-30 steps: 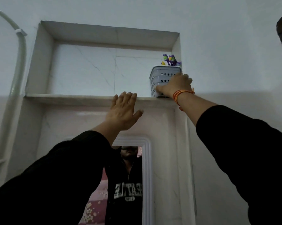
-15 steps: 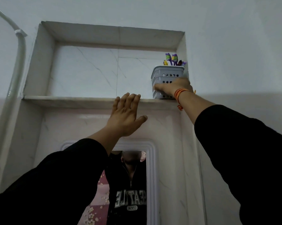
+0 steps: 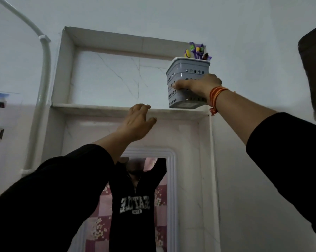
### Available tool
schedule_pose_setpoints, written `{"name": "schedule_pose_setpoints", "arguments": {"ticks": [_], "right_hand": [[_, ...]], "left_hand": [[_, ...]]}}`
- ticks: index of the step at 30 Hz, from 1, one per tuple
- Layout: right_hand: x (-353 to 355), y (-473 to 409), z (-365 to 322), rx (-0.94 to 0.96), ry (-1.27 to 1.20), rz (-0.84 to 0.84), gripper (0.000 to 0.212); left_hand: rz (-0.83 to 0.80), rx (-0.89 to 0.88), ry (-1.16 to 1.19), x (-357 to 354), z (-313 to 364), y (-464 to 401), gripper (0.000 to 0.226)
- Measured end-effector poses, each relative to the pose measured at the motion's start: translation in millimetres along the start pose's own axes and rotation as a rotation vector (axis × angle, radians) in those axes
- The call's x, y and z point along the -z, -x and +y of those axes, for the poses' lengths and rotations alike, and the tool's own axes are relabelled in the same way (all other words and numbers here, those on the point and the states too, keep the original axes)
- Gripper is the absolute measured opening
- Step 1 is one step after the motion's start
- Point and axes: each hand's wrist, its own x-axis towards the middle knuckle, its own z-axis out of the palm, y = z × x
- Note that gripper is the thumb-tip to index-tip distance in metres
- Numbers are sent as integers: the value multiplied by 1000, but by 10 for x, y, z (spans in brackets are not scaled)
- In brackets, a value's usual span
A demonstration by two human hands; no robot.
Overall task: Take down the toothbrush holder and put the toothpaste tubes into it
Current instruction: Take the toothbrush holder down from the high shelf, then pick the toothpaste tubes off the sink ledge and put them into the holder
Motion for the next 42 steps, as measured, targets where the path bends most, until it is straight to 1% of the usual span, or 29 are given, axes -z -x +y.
{"name": "schedule_pose_setpoints", "arguments": {"ticks": [4,6,9,12,15,19,24,26,28,31,33,36,38,40,41,42], "right_hand": [[-17,488,-15,-61,10,-50,122],[-54,788,39,-101,-30,-88,120],[-137,1306,221,-168,-90,-150,107],[-280,1865,538,-238,-99,-190,117],[-420,2478,926,-304,-115,-229,111],[-595,3380,1566,-409,-127,-278,110],[-767,4511,2454,-597,-143,-340,106],[-805,4921,2780,-649,-102,-336,106],[-841,5304,3105,-671,-51,-323,104],[-902,5768,3553,-732,-9,-317,107],[-972,5975,3763,-788,-9,-341,112],[-1090,6231,3964,-840,-27,-356,117],[-1132,6405,4055,-858,-41,-357,110],[-1152,6511,4097,-882,-30,-397,100],[-1159,6536,4112,-896,-34,-418,99],[-1166,6559,4148,-895,-48,-430,102]], "left_hand": [[-29,31,39,234,-91,459,60],[-51,37,54,283,-158,755,58],[-98,49,80,257,-261,1251,54],[-149,83,132,105,-412,1791,46],[-221,167,185,-143,-570,2371,48],[-322,318,275,-578,-681,3180,47],[-545,493,327,-1211,-819,4124,41],[-675,582,298,-1494,-902,4398,40],[-818,616,234,-1800,-1012,4569,39],[-1030,541,99,-2259,-1189,4684,28],[-1162,466,7,-2572,-1313,4721,26],[-1334,387,-103,-3021,-1452,4784,31],[-1437,329,-146,-3274,-1454,4830,39],[-1493,225,-212,-3506,-1435,4883,41],[-1499,155,-243,-3605,-1423,4907,40],[-1501,86,-274,-3692,-1405,4929,37]]}}
